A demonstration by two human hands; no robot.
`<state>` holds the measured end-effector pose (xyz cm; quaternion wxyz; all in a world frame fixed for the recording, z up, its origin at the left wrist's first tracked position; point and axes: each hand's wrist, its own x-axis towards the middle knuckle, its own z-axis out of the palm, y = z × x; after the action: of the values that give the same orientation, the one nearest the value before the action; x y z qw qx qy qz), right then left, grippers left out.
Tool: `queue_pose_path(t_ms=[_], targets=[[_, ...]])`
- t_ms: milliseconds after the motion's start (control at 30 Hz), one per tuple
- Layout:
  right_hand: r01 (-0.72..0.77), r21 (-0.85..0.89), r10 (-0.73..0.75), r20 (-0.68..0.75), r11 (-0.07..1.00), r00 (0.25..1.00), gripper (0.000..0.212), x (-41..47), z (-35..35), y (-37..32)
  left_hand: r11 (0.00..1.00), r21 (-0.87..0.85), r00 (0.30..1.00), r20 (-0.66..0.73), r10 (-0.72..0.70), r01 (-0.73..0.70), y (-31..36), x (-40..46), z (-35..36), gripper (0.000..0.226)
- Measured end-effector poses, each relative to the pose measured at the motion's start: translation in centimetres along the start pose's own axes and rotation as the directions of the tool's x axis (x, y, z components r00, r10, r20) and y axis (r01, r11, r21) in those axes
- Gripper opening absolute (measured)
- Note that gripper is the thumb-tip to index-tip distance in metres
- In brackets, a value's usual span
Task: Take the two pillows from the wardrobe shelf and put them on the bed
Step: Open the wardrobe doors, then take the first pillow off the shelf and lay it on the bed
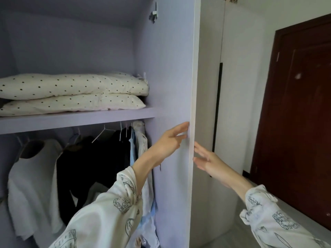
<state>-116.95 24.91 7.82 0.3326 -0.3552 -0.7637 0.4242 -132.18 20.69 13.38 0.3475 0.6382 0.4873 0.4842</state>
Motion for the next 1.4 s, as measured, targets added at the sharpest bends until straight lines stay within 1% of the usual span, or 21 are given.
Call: queue_pose_path(t_ms=[133,200,267,333,400,467,567,633,700,767,867,967,1033,1100,1167,1233,1267,1400], targets=[[0.029,0.009,-0.029,-0.07,1.0,0.997,0.056,-0.6,-0.8,0.4,1.0,0.016,1.0,0.011,0.009,-0.009,-0.6,0.9,1.5,0.058],[0.042,0.02,-0.038,-0.149,0.999,0.988,0.053,-0.6,-1.0,0.6,1.0,-0.001,1.0,-0.008,0.024,-0.024,-1.0,1.2,2.0,0.06],[0.07,0.032,-0.059,-0.261,0.997,0.964,0.049,-0.6,-0.9,0.8,0.999,-0.019,0.999,-0.036,0.039,-0.039,-1.5,1.3,2.0,0.057],[0.171,-0.036,-0.171,-0.384,0.985,0.907,0.042,-0.7,-0.4,0.6,0.998,-0.011,0.995,-0.081,0.055,-0.056,-2.0,1.5,1.2,0.047],[0.288,-0.157,-0.328,-0.434,0.945,0.839,0.038,-0.1,0.2,-0.3,0.998,-0.013,0.989,-0.133,0.06,-0.062,-2.5,1.7,-0.3,0.04],[0.354,-0.23,-0.419,-0.394,0.907,0.818,0.037,1.4,1.2,-1.3,0.998,0.004,0.982,-0.182,0.054,-0.055,-3.0,1.9,-2.4,0.037],[0.388,-0.267,-0.46,-0.311,0.882,0.831,0.039,5.2,3.2,-2.9,0.994,0.068,0.967,-0.234,0.101,-0.088,-3.8,2.1,-6.3,0.034],[0.41,-0.32,-0.495,-0.261,0.854,0.829,0.041,8.3,4.7,-3.9,0.981,0.17,0.955,-0.263,0.141,-0.097,-4.5,2.3,-9.4,0.034],[0.428,-0.376,-0.526,-0.215,0.822,0.823,0.044,11.7,6.1,-5.0,0.94,0.331,0.935,-0.3,0.189,-0.084,-5.3,2.8,-13.0,0.037],[0.445,-0.426,-0.553,-0.172,0.788,0.815,0.046,15.3,7.6,-6.1,0.874,0.484,0.909,-0.343,0.237,-0.045,-6.1,3.3,-17.0,0.039],[0.467,-0.514,-0.597,-0.113,0.719,0.794,0.049,20.8,10.5,-7.7,0.757,0.649,0.881,-0.396,0.26,0.068,-7.9,4.4,-23.4,0.044],[0.496,-0.601,-0.663,-0.077,0.627,0.745,0.05,26.7,13.8,-8.9,0.571,0.813,0.878,-0.352,0.323,0.116,-10.2,6.0,-29.5,0.055],[0.488,-0.688,-0.699,-0.039,0.537,0.714,0.051,31.1,15.9,-9.8,0.417,0.893,0.861,-0.339,0.379,0.168,-11.2,7.7,-33.8,0.059],[0.443,-0.758,-0.692,-0.016,0.479,0.722,0.053,35.5,17.5,-11.0,0.296,0.921,0.84,-0.36,0.406,0.252,-11.5,9.7,-38.5,0.062],[0.393,-0.791,-0.671,-0.029,0.469,0.741,0.054,39.7,18.7,-12.4,0.245,0.92,0.821,-0.386,0.421,0.307,-11.4,11.6,-43.1,0.067],[0.357,-0.816,-0.672,-0.052,0.455,0.739,0.055,43.7,19.8,-13.9,0.209,0.911,0.786,-0.413,0.459,0.356,-11.3,13.4,-47.4,0.073],[0.338,-0.828,-0.671,-0.06,0.447,0.739,0.056,45.5,20.3,-14.5,0.173,0.907,0.779,-0.42,0.467,0.385,-11.3,14.2,-49.2,0.075],[0.246,-0.903,-0.64,-0.04,0.351,0.767,0.065,51.8,21.6,-15.4,-0.088,0.87,0.781,-0.387,0.49,0.486,-11.9,16.8,-53.8,0.082]])
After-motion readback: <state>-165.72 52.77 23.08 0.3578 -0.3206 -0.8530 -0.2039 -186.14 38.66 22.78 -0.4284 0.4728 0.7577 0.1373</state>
